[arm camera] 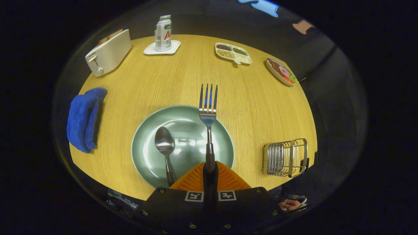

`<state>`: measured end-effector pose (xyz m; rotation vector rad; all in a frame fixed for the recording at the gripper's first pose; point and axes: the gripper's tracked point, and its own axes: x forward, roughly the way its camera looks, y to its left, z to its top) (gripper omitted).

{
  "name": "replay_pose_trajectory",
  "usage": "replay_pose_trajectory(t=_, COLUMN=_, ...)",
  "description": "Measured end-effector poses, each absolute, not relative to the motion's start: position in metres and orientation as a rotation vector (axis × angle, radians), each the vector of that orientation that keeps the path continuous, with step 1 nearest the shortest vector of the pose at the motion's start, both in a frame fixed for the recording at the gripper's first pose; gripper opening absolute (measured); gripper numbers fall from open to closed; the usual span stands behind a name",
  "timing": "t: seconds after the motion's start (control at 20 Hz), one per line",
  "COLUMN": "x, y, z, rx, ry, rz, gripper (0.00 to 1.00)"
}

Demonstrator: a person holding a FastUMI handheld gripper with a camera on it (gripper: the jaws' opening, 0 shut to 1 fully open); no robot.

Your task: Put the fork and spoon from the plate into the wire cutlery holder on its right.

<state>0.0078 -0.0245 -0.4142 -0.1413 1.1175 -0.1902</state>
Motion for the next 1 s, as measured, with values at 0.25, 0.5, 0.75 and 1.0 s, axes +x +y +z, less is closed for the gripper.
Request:
replay_pose_trajectory(t=0.25, x=0.011, y=-0.042, z=-0.381, rx=-0.121, ry=1.046, rz=-0.251, gripper=0.02)
replay_pose_trajectory(t=0.5, x=0.007, y=-0.068, z=-0.354, rx=-0.091, ry=1.002, rz=-0.332, gripper=0.02)
replay_pose_trajectory(t=0.75, x=-0.005, y=-0.101, z=-0.338, rx=-0.018, ry=0.982, rz=-0.434, gripper=0.02)
replay_pose_trajectory(t=1.0, x=-0.026, y=-0.134, z=-0.343, rx=0.054, ry=1.01, rz=-0.535, gripper=0.02)
